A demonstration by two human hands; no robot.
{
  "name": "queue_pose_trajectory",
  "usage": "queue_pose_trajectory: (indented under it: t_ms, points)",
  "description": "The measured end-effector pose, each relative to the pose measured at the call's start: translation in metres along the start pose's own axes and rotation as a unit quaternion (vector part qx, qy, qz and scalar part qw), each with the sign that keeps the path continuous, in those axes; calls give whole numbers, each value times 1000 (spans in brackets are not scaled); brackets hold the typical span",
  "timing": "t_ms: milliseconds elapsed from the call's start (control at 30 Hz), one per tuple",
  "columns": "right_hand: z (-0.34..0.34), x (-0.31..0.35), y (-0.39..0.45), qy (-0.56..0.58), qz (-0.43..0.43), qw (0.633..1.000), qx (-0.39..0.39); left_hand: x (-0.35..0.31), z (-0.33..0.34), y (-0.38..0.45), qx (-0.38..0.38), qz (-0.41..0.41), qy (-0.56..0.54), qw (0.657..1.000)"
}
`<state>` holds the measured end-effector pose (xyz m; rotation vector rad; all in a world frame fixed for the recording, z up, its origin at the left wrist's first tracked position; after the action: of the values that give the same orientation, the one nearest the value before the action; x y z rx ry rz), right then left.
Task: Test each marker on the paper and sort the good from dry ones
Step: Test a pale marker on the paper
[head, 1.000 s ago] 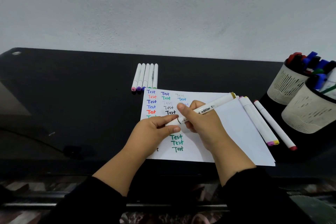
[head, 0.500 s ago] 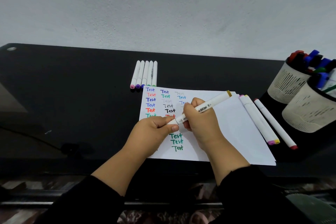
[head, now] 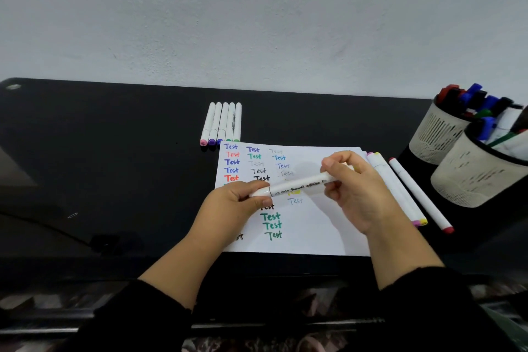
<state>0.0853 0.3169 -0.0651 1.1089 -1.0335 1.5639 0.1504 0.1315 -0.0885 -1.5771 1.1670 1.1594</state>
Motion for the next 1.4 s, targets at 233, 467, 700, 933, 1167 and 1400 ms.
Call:
queue_pose_trajectory:
  t_ms: [233,467,700,933,1167,1400]
  points:
    - [-21,8,-4,-280,-32,959,12,3,1,3,-19,6,66,998]
    - [-17,3,-2,-574,-115,807,79,3,2,5,34,51,227,972]
    - [-45,13,-5,-645,-85,759,-6,5,5,3,80,99,386,914]
    - [-62,5,-2,-623,-60,755,-196,7,10,0,86,148,455,874]
    - [-70,-6,-1,-689,-62,671,-267,9,13,1,98,121,478,864]
    - [-75,-12,0,-725,-59,633,-265,8,13,1,97,117,468,871]
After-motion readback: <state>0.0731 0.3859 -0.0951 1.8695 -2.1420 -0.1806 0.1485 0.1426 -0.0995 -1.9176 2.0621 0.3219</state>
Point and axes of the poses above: each hand's wrist, its own y-axis towards the middle knuckle, its own z-axis out of the palm, x = y × z, the point moved 1 cm from there along y, towards the middle knuckle, and after that the axes turned 3 degrees about z, right-handed, at the moved point
